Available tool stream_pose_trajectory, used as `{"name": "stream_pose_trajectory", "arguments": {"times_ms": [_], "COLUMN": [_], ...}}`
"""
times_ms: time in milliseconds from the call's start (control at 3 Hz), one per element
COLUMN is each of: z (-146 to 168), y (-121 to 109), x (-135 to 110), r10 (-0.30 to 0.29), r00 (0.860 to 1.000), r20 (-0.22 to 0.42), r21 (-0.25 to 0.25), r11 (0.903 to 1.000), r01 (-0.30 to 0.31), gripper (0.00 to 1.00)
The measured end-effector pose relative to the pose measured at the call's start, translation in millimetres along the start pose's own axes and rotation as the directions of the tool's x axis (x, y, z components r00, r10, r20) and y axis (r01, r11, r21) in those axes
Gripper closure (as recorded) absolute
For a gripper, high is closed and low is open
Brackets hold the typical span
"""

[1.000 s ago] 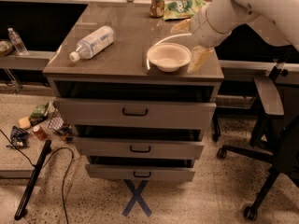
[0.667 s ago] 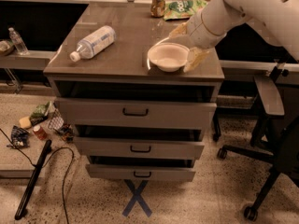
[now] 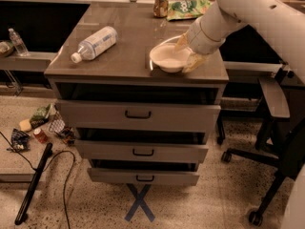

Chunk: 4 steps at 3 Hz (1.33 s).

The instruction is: Move paper bowl near blue plastic bottle

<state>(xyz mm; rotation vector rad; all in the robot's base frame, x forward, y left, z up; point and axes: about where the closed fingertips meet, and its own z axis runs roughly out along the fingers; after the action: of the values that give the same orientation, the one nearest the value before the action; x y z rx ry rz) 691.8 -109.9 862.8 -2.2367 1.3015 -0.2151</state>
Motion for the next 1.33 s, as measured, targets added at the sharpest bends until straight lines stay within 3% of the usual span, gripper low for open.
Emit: {"name": "stream_pose_trajectory", "arguments": {"times_ms": [667,1000,1333], "z": [7,9,23], "y": [-6,-24,-49], "x": [-9,-36,-83], "r10": [-0.042,-0.132,-0.275], "r00": [0.999,0.991,0.960], "r20": [0.009,0.024,0.054], "r21": [-0.014,0.012,0.050], "r11": [0.9990,0.9912,0.9609], "r01": [0.042,0.132,0.272], "gripper": [0.95,1.00,1.00]}}
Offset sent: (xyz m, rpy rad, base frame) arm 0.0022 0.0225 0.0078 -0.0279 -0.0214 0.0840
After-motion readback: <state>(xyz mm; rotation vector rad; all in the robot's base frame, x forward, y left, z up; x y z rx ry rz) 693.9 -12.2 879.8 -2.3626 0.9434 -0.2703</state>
